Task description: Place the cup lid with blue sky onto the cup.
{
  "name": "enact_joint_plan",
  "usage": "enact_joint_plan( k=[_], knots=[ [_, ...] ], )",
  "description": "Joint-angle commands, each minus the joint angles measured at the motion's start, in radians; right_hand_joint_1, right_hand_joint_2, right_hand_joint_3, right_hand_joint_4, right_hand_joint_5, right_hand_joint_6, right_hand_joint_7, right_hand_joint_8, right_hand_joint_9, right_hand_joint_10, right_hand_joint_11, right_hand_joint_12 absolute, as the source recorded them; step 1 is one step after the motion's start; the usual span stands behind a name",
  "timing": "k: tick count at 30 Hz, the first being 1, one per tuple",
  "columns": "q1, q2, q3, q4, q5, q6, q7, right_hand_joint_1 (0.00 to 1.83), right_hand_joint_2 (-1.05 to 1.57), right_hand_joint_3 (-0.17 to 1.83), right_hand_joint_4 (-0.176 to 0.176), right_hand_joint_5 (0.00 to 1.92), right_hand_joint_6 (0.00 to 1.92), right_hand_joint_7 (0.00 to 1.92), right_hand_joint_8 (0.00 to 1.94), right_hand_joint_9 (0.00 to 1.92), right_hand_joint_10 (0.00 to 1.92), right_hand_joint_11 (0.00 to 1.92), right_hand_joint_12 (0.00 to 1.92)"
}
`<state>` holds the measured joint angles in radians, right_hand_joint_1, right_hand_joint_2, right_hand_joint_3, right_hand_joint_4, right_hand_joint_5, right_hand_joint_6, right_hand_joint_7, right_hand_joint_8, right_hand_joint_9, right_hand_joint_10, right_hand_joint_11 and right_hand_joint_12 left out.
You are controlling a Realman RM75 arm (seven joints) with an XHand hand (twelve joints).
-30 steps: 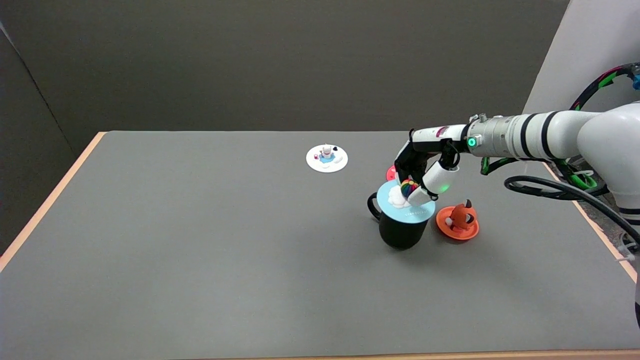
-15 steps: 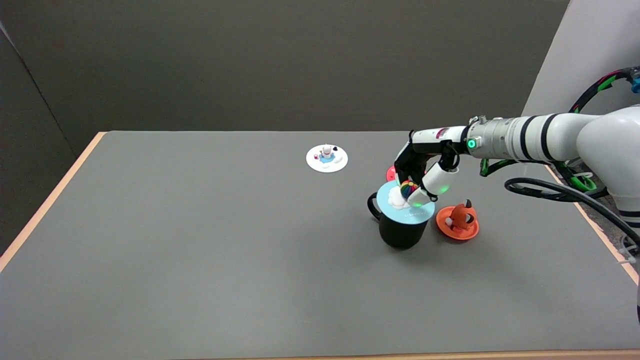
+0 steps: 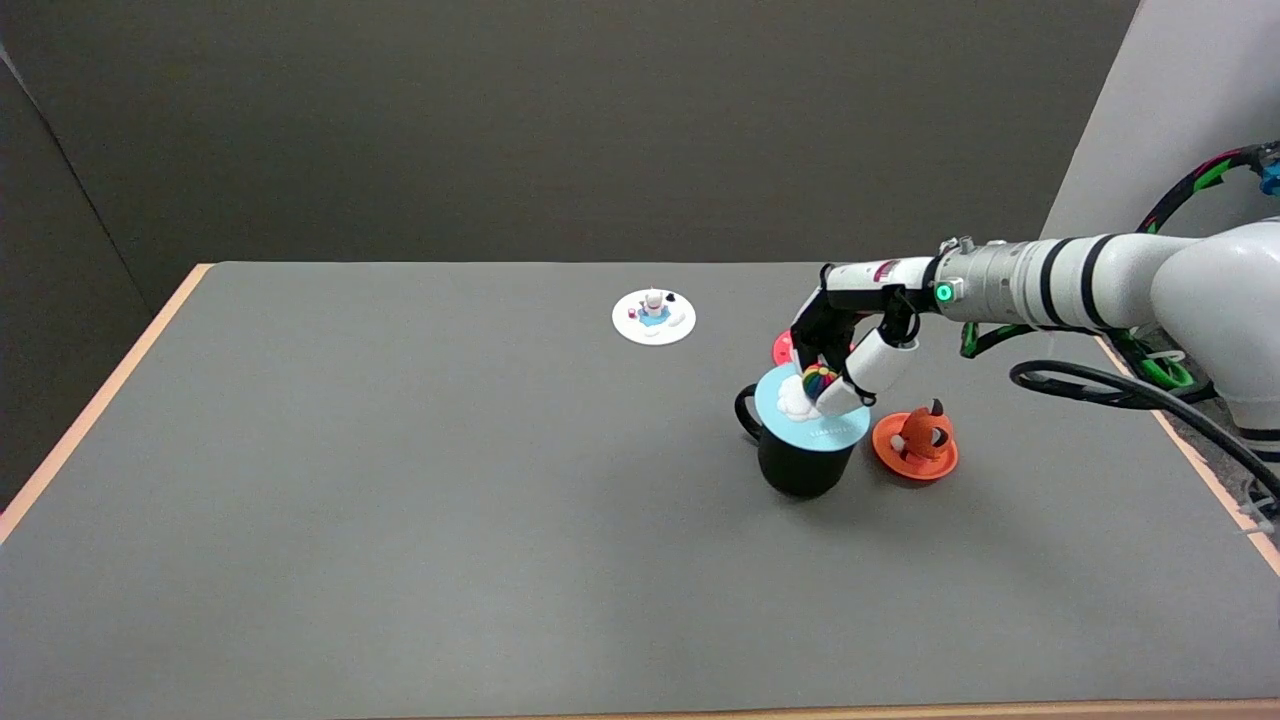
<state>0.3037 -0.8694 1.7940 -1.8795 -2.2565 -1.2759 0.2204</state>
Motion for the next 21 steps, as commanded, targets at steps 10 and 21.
enact_joint_plan(
  k=[10,21],
  knots=[
    [-0.048,0.005,0.010,0.006,-0.019,0.043,-0.003,1.15,1.10,0.30,0.018,0.73,1.36,0.78,1.46,0.56,1.29,0.32,1.00],
    [-0.054,0.001,0.010,0.006,-0.019,0.053,-0.003,1.15,1.10,0.30,0.016,0.73,1.36,0.78,1.47,0.56,1.28,0.32,1.00]
  ],
)
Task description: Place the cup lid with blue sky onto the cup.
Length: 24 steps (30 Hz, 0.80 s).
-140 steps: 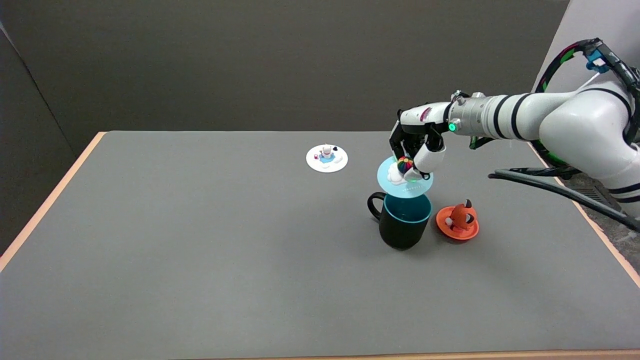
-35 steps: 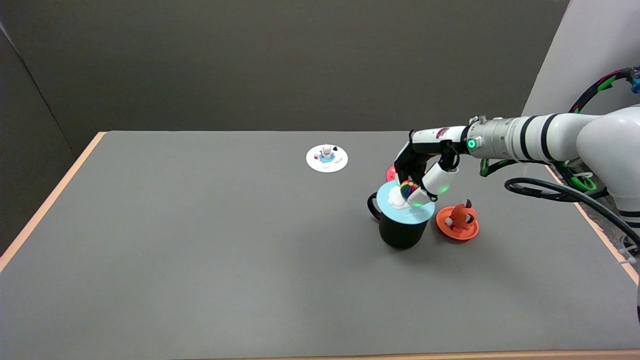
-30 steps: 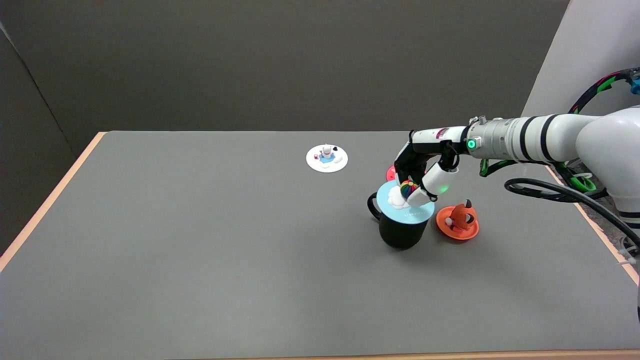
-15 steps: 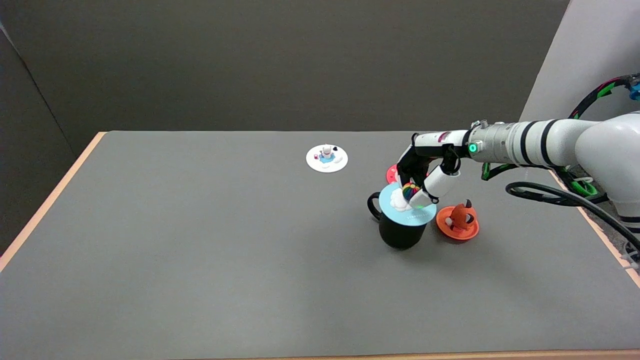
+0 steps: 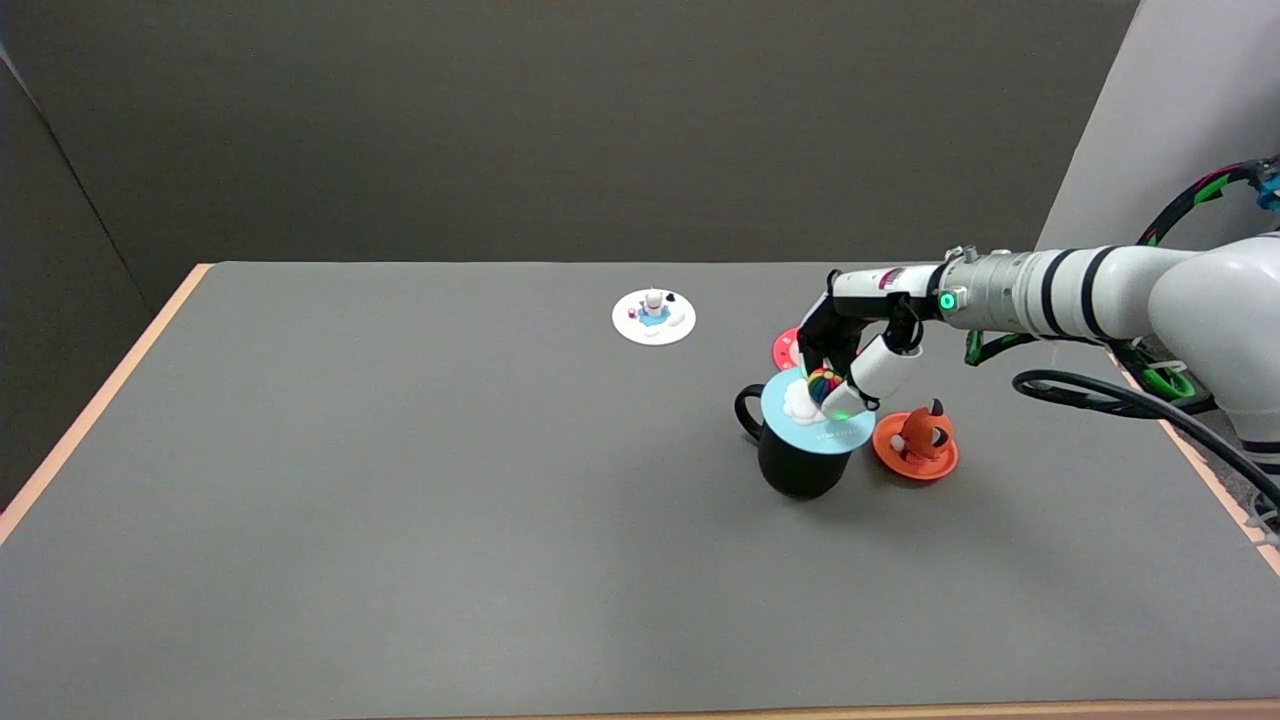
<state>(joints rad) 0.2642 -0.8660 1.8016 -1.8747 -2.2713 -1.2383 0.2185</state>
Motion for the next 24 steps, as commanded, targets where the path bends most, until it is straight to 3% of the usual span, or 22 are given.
enact_joint_plan(
  k=[1,24],
  knots=[
    [-0.014,-0.003,0.003,0.001,-0.004,0.016,-0.001,1.15,1.10,0.30,0.015,0.73,1.35,0.78,1.47,0.56,1.28,0.32,1.00],
    [-0.016,-0.001,0.003,0.001,-0.004,0.035,-0.025,1.11,1.16,0.27,0.029,0.71,1.41,0.66,1.58,0.49,1.30,0.32,1.01]
  ],
)
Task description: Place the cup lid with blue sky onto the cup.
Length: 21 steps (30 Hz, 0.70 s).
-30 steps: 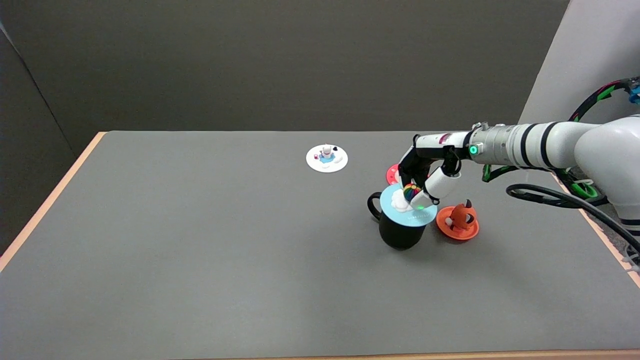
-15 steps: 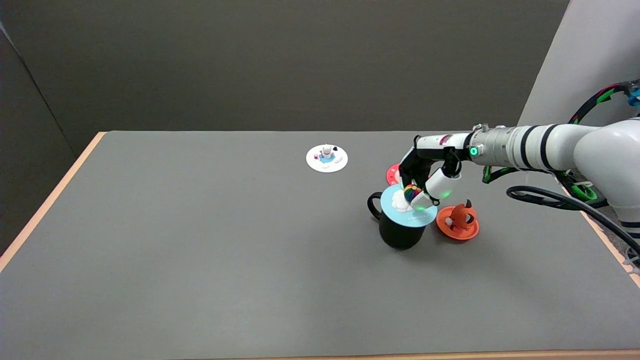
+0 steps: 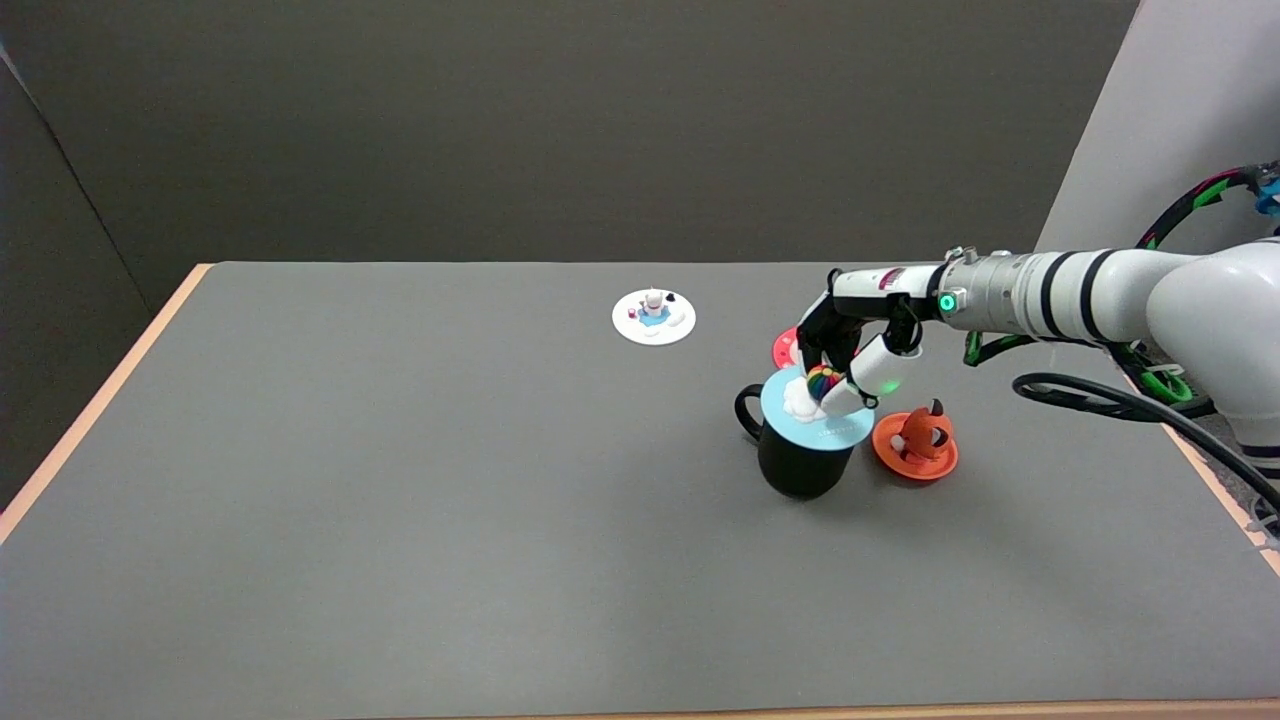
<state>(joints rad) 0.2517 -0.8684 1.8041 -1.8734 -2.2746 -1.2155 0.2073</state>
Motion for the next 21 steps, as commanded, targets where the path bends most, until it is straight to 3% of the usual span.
enact_joint_plan(
  k=[1,12,15,16,21],
  knots=[
    [-0.004,0.002,0.000,0.000,-0.001,0.014,-0.013,1.11,1.15,0.28,0.028,0.71,1.42,0.65,1.58,0.50,1.30,0.32,1.01],
    [-0.015,0.002,0.011,0.000,0.003,0.015,-0.013,1.12,1.17,0.25,0.015,0.72,1.38,0.64,1.60,0.48,1.28,0.33,0.99],
    [-0.018,0.002,0.016,0.000,0.006,0.016,-0.013,1.14,1.18,0.18,-0.027,0.76,1.26,0.66,1.61,0.49,1.26,0.33,0.96],
    [-0.019,0.002,0.017,0.000,0.008,0.016,-0.013,1.03,1.11,0.25,-0.021,0.78,1.32,0.61,1.30,0.50,1.24,0.34,0.94],
    [-0.022,0.002,0.019,0.000,0.008,0.016,-0.013,1.05,1.09,0.22,-0.048,0.82,1.24,0.63,1.17,0.49,1.19,0.35,0.92]
  ],
)
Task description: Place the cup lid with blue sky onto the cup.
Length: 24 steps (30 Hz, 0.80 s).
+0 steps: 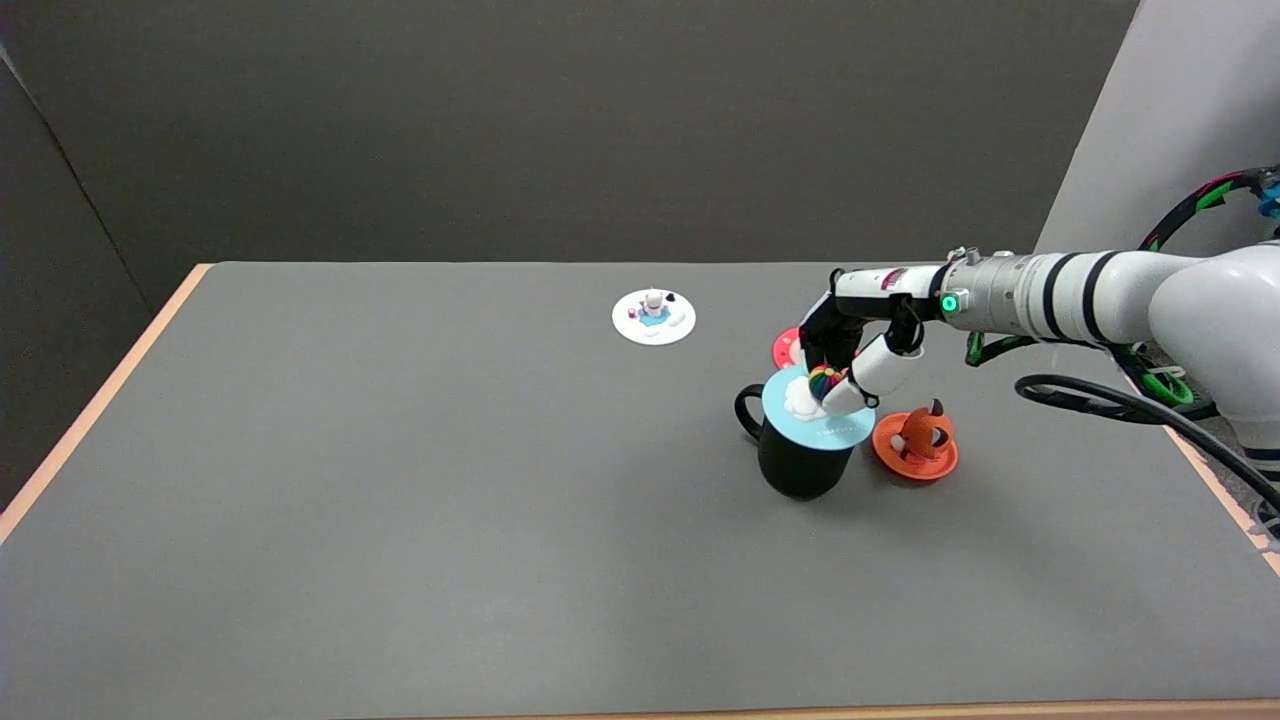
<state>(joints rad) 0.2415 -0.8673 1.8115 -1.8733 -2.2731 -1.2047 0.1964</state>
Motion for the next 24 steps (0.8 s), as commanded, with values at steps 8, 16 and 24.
enact_joint_plan(
  k=[8,16,24],
  knots=[
    [-0.014,0.001,0.012,0.000,0.007,0.006,-0.003,0.96,0.73,0.70,-0.086,0.87,0.54,0.63,1.09,0.47,1.09,0.36,0.85],
    [-0.017,0.001,0.015,0.000,0.008,0.010,-0.003,0.92,0.69,0.70,-0.119,0.89,0.42,0.62,1.03,0.45,1.01,0.37,0.82],
    [-0.020,-0.004,0.027,0.000,0.009,0.029,-0.003,0.91,0.66,0.70,-0.144,0.87,0.34,0.63,0.98,0.44,0.93,0.37,0.81]
  ],
)
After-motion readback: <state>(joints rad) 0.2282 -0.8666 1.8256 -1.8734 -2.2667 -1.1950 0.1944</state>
